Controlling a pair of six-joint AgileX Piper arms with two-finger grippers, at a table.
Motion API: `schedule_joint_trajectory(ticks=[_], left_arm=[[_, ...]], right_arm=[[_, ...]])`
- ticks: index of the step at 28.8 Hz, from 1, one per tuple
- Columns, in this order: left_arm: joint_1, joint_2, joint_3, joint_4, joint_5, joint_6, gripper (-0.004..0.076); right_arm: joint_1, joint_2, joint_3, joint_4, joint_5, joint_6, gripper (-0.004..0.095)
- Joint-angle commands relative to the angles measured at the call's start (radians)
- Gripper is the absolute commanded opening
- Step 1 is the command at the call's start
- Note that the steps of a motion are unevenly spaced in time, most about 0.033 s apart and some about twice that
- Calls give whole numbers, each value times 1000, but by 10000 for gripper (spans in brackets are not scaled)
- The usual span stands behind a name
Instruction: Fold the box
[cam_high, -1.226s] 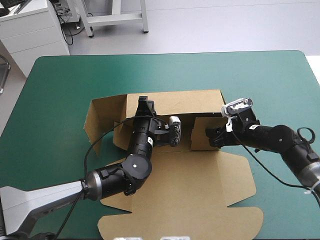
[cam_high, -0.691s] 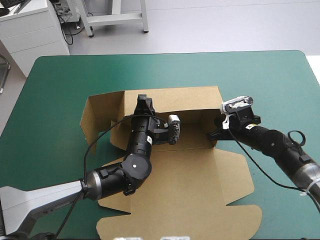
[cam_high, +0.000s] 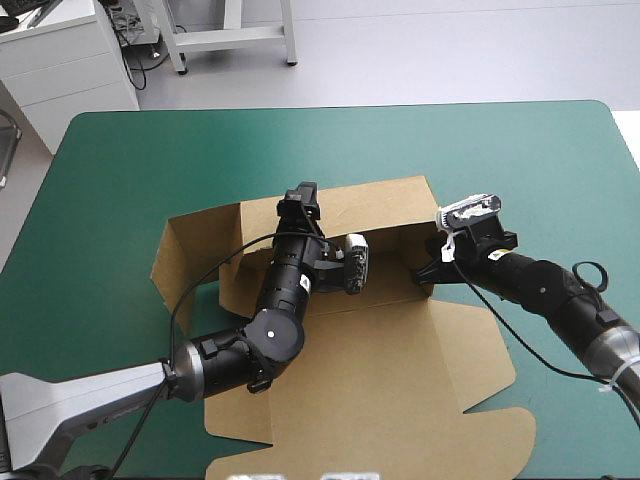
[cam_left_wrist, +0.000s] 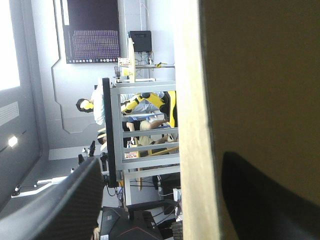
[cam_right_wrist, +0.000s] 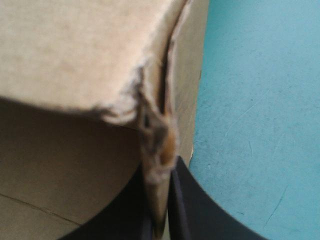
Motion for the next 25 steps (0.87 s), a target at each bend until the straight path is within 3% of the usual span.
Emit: schedule_joint_trajectory(ticks=[1, 9, 14, 16, 19, 25], left_arm=[[-27, -36, -32, 63, 68, -17, 492], [-137, -36, -32, 65, 177, -17, 470], [-183, -36, -32, 48, 192, -17, 451], [-191, -36, -32, 12, 191, 2, 354], [-200, -36, -39, -154, 155, 86, -10], [-182, -42, -150, -677, 99, 503, -9]], right_arm=[[2, -20, -30, 31, -97, 0, -23], [0, 98, -123, 31, -119, 48, -23], [0, 171, -193, 31, -91, 66, -23], [0, 183, -202, 31, -77, 63, -23], [0, 184, -200, 26, -69, 63, -23], [0, 184, -200, 24, -47, 63, -23]])
